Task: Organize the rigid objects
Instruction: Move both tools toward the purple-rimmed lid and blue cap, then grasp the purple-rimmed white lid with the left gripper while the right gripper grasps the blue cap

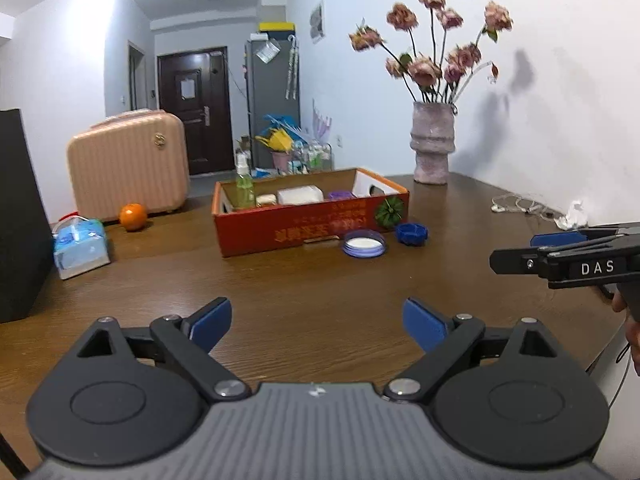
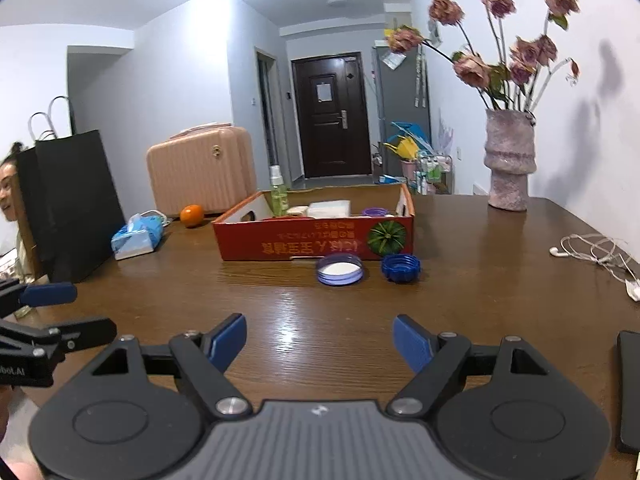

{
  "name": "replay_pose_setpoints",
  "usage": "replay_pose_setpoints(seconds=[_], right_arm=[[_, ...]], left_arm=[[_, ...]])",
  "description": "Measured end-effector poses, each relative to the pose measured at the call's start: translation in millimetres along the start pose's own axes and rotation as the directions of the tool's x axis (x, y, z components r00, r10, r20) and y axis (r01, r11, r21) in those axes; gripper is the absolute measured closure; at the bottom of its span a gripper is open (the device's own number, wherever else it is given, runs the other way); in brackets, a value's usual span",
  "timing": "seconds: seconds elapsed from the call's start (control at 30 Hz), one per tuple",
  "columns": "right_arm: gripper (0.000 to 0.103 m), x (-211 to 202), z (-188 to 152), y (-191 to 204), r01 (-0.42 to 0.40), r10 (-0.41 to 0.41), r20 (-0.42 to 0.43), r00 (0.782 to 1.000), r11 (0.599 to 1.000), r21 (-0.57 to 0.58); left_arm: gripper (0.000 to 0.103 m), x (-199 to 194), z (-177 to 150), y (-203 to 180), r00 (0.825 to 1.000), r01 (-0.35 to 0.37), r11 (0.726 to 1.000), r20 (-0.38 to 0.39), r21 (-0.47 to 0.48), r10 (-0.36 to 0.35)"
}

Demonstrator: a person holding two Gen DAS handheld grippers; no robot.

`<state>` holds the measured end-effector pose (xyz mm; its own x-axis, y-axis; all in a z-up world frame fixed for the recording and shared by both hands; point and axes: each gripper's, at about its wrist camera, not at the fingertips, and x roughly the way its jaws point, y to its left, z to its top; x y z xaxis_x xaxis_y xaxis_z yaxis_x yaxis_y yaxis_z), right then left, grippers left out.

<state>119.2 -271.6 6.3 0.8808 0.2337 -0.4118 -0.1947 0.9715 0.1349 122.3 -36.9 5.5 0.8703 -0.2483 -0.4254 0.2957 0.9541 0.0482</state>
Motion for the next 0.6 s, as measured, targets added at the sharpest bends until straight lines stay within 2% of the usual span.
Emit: replay_pose_setpoints(seconds=[0.17, 0.3, 0.4, 0.5, 0.57, 0.6], right_arm=[[0.023, 27.0, 0.2, -20.0, 0.02, -0.018, -0.038, 0.999, 0.999, 0.037], [0.023, 61.8, 11.8, -31.8, 0.017, -0.015, -0.065, 0.998, 1.0, 0.023], [0.024, 95.6, 24.3, -44.1, 0.021, -0.02, -0.078, 0.997, 1.0, 0.018], [0.025, 133.3, 39.1, -60.8, 0.051, -0.048, -0.106, 0.993, 0.998, 0.024], [0.025, 157.1, 48.1, -71.6, 0.057, -0.054, -0.12, 0.991, 0.998, 0.025], [0.025, 169.5, 52.3, -77.6, 0.059, -0.055, -0.128, 0.99, 0.998, 0.028]], left_arm=[[0.009, 42.3, 11.2, -4.6, 0.999, 0.025, 1.0, -0.047, -0.001, -0.025], [0.009, 81.1, 26.3, -1.4, 0.998, 0.031, 1.0, -0.06, -0.001, -0.031], [0.009, 127.3, 39.4, -1.7, 0.995, 0.041, 0.999, -0.097, 0.01, -0.039], [0.009, 175.2, 50.3, -7.8, 0.987, 0.1, 0.995, -0.126, 0.014, -0.097], [0.01, 204.0, 52.9, -18.0, 0.983, 0.123, 0.991, -0.145, 0.061, -0.113], [0.014, 220.8, 52.7, -25.0, 0.98, 0.13, 0.987, -0.163, 0.095, -0.114]])
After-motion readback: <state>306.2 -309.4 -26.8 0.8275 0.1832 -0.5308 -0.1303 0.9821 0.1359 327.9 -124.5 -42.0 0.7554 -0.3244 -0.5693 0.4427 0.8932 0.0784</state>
